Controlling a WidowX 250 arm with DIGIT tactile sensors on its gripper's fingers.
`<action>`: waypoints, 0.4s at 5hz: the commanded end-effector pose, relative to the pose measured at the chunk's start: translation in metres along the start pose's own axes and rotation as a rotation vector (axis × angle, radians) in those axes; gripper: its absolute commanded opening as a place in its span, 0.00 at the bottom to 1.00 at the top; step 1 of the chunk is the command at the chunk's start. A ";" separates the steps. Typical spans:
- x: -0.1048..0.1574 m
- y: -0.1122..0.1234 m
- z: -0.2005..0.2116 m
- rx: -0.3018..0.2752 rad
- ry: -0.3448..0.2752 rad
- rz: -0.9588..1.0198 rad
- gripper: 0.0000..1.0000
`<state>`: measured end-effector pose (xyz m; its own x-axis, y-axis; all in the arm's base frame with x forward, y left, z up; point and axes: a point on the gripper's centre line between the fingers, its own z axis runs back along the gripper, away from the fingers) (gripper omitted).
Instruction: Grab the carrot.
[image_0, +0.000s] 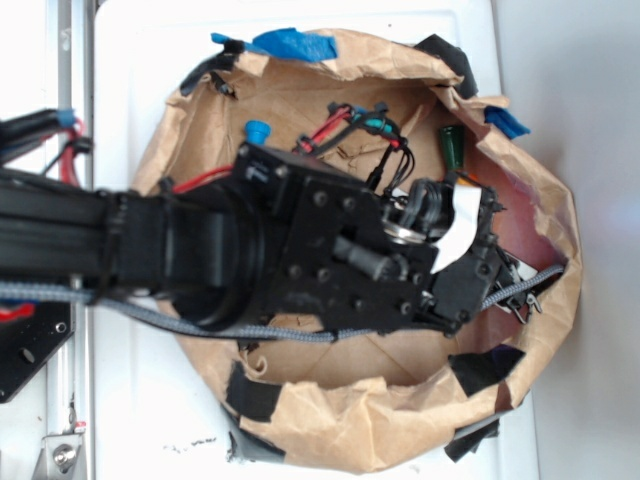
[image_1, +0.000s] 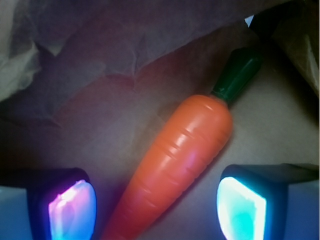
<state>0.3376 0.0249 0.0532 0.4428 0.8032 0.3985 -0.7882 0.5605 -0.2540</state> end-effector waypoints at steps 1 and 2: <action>0.016 -0.010 0.006 -0.037 -0.057 0.006 1.00; 0.004 -0.005 -0.003 -0.021 -0.069 -0.078 1.00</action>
<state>0.3413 0.0281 0.0399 0.4910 0.7345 0.4684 -0.7583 0.6250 -0.1853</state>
